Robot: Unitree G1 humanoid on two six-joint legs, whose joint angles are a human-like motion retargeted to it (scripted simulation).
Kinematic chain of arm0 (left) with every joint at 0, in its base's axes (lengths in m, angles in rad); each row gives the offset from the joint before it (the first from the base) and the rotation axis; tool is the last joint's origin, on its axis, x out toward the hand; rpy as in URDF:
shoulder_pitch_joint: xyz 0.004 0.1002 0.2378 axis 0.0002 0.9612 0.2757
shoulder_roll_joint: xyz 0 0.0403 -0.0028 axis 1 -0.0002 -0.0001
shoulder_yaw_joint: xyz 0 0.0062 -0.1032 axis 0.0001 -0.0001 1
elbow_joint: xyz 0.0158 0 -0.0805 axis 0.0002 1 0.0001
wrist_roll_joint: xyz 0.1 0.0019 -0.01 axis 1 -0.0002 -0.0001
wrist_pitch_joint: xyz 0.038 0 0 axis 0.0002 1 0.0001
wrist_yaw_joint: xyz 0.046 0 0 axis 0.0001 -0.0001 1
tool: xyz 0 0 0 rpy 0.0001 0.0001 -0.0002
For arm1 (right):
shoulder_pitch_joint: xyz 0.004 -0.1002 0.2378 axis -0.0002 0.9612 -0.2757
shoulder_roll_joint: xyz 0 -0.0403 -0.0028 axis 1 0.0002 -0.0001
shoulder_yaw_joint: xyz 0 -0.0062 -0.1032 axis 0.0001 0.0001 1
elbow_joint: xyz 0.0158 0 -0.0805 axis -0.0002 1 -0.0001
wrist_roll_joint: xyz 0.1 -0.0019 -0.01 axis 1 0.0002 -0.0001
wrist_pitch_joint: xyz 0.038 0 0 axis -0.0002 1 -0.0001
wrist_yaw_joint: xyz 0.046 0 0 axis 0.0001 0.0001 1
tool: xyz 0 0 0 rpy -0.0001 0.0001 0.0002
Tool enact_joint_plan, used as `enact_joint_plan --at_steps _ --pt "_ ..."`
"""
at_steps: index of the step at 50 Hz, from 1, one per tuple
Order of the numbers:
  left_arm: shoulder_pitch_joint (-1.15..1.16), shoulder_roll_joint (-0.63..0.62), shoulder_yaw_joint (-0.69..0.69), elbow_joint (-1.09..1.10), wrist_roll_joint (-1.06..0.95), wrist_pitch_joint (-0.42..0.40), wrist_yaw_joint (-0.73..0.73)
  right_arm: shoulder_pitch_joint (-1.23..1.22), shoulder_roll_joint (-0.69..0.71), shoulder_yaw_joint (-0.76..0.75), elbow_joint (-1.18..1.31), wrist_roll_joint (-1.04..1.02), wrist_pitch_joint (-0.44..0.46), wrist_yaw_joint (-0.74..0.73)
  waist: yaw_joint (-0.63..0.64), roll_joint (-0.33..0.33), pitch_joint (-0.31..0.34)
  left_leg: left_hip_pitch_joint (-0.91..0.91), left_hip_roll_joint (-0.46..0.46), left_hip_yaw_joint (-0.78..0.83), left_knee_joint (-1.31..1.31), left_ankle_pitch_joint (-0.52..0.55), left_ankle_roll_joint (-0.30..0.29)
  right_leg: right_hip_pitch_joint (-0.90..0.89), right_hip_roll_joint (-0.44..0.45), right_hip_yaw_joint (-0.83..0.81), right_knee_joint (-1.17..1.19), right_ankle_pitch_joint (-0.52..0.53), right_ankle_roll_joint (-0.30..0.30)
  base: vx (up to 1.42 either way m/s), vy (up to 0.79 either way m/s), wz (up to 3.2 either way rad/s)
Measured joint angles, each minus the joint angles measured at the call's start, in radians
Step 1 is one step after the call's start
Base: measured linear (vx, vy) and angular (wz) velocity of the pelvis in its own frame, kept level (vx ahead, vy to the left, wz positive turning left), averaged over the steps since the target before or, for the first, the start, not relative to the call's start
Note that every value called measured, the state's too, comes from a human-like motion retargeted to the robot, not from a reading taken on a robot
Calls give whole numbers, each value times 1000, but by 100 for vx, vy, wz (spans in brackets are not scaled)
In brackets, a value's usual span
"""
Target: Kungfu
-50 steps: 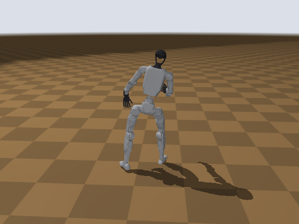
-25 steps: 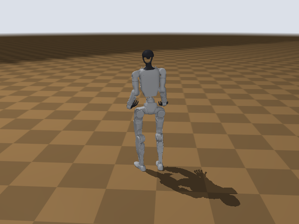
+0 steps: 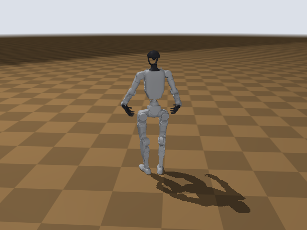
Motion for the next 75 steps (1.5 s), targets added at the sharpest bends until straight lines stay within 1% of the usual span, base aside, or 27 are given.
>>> enact_joint_plan --at_steps 2,5,10,13,15,17,18,20,23,26,28,30,31,35,38,40,43,50,55,57,60,62,65,67,70,73,75 --pt "-6 -16 -9 30 133 -60 101 -20 -47 39 30 -211 -32 -76 -8 7 25 5 11 15 3 0 -4 17 -10 34 -14 26 5 -28 -9 -36" --pt "9 -63 0 75 291 -110 230 -15 -54 62 25 -456 0 -179 -18 22 39 7 34 49 5 -1 -13 44 -39 36 -31 59 -7 -19 -15 -66" --pt "53 -195 21 170 410 -101 408 44 13 54 -13 -497 20 -221 15 32 20 -4 90 126 2 1 -40 63 -131 -41 -25 156 -82 -16 -30 -102" --pt "85 -298 60 236 393 -59 559 73 65 38 -16 -506 82 -258 71 31 14 9 127 213 -9 -3 -58 51 -191 -57 3 208 -130 -22 -35 -184" --pt "102 -358 131 264 341 -74 639 87 85 21 -16 -478 112 -276 115 14 10 19 135 285 -17 -5 -70 53 -214 -73 -9 247 -156 -29 -55 -229" --pt "107 -364 173 271 254 -114 627 91 96 13 -8 -435 138 -288 144 -14 4 31 137 363 -21 -3 -92 74 -211 -53 -52 265 -106 -19 -39 -204" --pt "111 -358 180 274 228 -123 620 96 101 11 -4 -422 146 -295 145 -21 0 37 142 386 -21 0 -104 90 -200 -47 -87 217 -42 -17 -52 -158" --pt "122 -325 164 280 194 -131 590 93 106 24 6 -402 160 -322 144 -32 0 56 157 427 -22 9 -126 105 -177 -46 -130 131 7 -21 -83 -135" --pt "138 -270 114 278 214 -134 555 83 119 55 8 -394 180 -400 131 -28 -5 82 206 459 -14 36 -155 131 -131 -111 -177 28 -34 -11 -73 -116" --pt "153 -255 107 285 255 -117 557 72 142 63 1 -403 222 -473 119 -27 -4 103 253 500 17 91 -152 149 -32 -6 -240 -6 -87 -11 -80 -98" --pt "149 -280 122 299 243 -100 584 48 137 67 -14 -401 238 -485 110 -27 14 115 291 530 54 147 -112 153 -18 45 -255 -9 -92 -22 -64 -131" --pt "139 -322 137 314 182 -98 647 8 116 91 -14 -412 251 -470 104 -52 42 128 305 559 119 177 -25 156 -36 114 -264 -5 -91 -15 -76 -165" --pt "132 -339 145 317 161 -108 698 -10 105 103 -7 -429 262 -458 96 -57 53 123 306 540 162 163 -17 159 -40 133 -267 -3 -94 -3 -55 -137" --pt "109 -379 182 311 153 -160 888 -64 48 139 24 -534 271 -323 29 -53 73 -52 259 216 427 56 -79 149 -35 127 -264 17 -123 7 -47 -66" --pt "102 -408 227 310 149 -202 869 -90 34 92 61 -657 255 -186 22 -44 59 -191 222 104 548 15 -142 139 -14 135 -265 16 -132 11 -31 -94" --pt "94 -418 240 316 101 -203 813 -121 36 51 95 -688 257 -148 19 -22 60 -214 191 108 517 17 -135 144 13 146 -272 15 -139 13 -23 -107" --pt "98 -420 252 318 50 -194 736 -166 55 -21 162 -633 251 -173 50 -4 62 -229 137 161 404 36 -81 156 49 204 -281 11 -148 24 -23 -152" --pt "165 -405 319 334 139 -194 759 -255 148 -164 281 -332 242 -255 123 11 66 -349 69 170 190 114 -108 196 132 371 -290 -5 -182 40 -21 -140" --pt "212 -386 356 383 192 -128 711 -270 197 -228 317 -220 206 -274 138 20 72 -366 69 315 85 99 -102 248 177 391 -278 -33 -202 46 -14 -44" --pt "234 -376 373 404 207 -108 696 -259 199 -226 343 -204 179 -277 145 12 63 -357 67 368 71 94 -101 267 192 392 -270 -43 -195 60 -13 -15" --pt "269 -358 395 436 219 -92 692 -234 193 -199 396 -224 141 -295 140 -33 36 -352 36 361 96 126 47 279 185 395 -249 -43 -156 79 -15 9" --pt "294 -339 411 462 225 -86 693 -212 190 -180 443 -275 135 -325 135 -71 5 -360 6 309 106 138 100 276 175 387 -222 -16 -94 72 -17 18" --pt "296 -299 442 519 243 -60 698 -180 200 -166 513 -369 147 -380 108 -126 -40 -398 -22 213 164 92 88 259 178 372 -167 99 72 77 -43 49" --pt "241 -265 473 557 263 -33 711 -194 202 -173 559 -406 151 -408 103 -133 -39 -410 57 166 213 83 17 200 274 232 -71 207 72 31 -126 45" --pt "188 -257 526 574 256 -28 771 -195 195 -184 594 -459 141 -416 143 -114 -62 -347 139 205 192 77 -32 95 348 26 111 294 72 36 -102 -31" --pt "139 -263 513 563 172 -44 771 -169 205 -206 562 -537 161 -418 136 -94 -103 -313 147 179 165 60 -38 -16 321 -45 292 291 72 70 -5 23" --pt "97 -267 490 550 138 -40 728 -150 212 -217 525 -564 168 -417 102 -60 -122 -261 126 159 105 52 -18 -70 234 -118 355 242 72 81 55 105"
